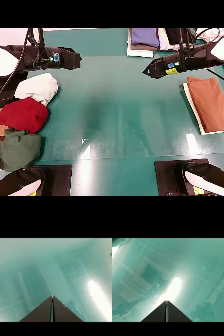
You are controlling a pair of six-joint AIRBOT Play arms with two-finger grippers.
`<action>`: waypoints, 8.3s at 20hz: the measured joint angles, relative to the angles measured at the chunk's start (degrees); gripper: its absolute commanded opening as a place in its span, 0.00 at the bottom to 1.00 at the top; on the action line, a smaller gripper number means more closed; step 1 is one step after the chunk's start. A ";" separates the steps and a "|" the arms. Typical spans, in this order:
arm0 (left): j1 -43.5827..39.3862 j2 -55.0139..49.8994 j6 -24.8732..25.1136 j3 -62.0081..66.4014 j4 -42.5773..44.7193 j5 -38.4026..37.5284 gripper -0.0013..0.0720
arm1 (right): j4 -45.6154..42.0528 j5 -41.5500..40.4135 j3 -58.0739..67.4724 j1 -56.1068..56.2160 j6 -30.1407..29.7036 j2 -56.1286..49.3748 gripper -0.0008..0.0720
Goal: Fold the shirts.
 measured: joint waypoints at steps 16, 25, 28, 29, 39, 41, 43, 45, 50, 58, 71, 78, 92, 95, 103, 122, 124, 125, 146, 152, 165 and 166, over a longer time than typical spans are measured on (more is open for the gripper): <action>25.79 -24.79 -4.92 -1.14 22.95 -6.88 0.78 | 0.35 -0.31 0.00 0.04 0.02 0.00 0.03; 27.32 -24.00 -5.22 4.09 23.61 -9.42 0.05 | 0.20 -4.70 2.10 0.07 0.02 2.29 0.03; 25.20 -15.47 -4.98 10.29 23.56 -9.09 0.05 | 0.00 -5.84 7.76 0.07 0.02 3.43 0.03; 23.89 -12.31 -4.39 12.28 23.58 -9.01 0.05 | -0.04 -6.01 10.32 0.07 0.02 3.67 0.03; -4.46 1.84 0.46 17.35 22.43 -13.68 0.06 | -3.98 -5.60 30.45 -5.73 0.61 4.15 0.03; -11.34 -1.84 0.70 16.04 20.06 -14.69 0.12 | -4.28 -4.20 31.95 -7.08 0.85 4.15 0.03; -17.16 -6.69 1.60 15.30 17.14 -14.38 0.88 | -4.37 -2.56 32.76 -7.85 1.05 4.15 0.03; -21.42 -11.78 2.25 14.86 13.94 -12.85 0.89 | -4.42 -1.20 33.18 -8.24 1.20 4.09 0.03; -18.49 -17.07 -0.07 14.47 14.97 -12.11 0.89 | -4.44 0.74 33.55 -8.57 1.29 4.09 0.03; 3.93 -18.71 -1.90 -2.25 2.99 -13.92 0.89 | -4.52 3.34 33.59 -8.39 1.33 3.48 0.03; 4.20 -23.54 2.32 -10.47 -6.36 -4.76 0.06 | -4.55 15.06 30.47 -12.00 2.12 -1.51 0.04; 10.21 -18.95 3.45 -4.76 -3.87 -5.33 0.06 | -4.48 17.90 -8.41 -29.16 2.25 6.10 0.76; 11.28 -17.62 4.07 -3.87 -2.73 -6.86 0.06 | 12.52 -10.27 -45.46 -15.10 -3.91 -1.01 0.03; 11.28 -14.80 3.13 -2.45 0.81 -7.06 0.06 | 11.08 -11.15 -37.77 -13.70 -4.11 0.11 0.03; 11.32 2.91 1.84 8.02 11.80 -5.60 0.06 | 2.84 -5.53 -6.60 -23.96 -4.26 15.52 0.03; 11.32 21.09 1.62 10.93 11.50 -17.14 0.06 | 1.64 11.37 30.42 -36.15 -1.77 9.14 0.03; 11.32 15.69 1.75 4.96 10.01 -19.63 0.06 | -2.14 12.39 26.01 -31.17 -0.66 4.02 0.03; 11.32 12.72 2.10 1.68 9.49 -19.61 0.06 | -4.59 12.83 23.52 -28.72 -0.26 1.49 0.03; 26.47 -7.85 5.99 -18.10 3.17 -15.56 0.78 | -9.31 14.05 17.46 -15.65 2.14 -19.69 0.54; 27.45 -0.42 6.58 -39.56 -3.80 -15.43 0.78 | -2.12 11.08 2.36 -15.63 0.57 -9.33 0.54; 19.98 1.25 10.93 -44.54 -16.72 -7.04 0.06 | -0.22 11.34 -5.73 -17.88 -0.31 -3.67 0.54; 19.76 1.29 10.91 -43.28 -16.57 -7.69 0.06 | -0.70 11.87 -7.43 -18.93 -0.35 -2.99 0.54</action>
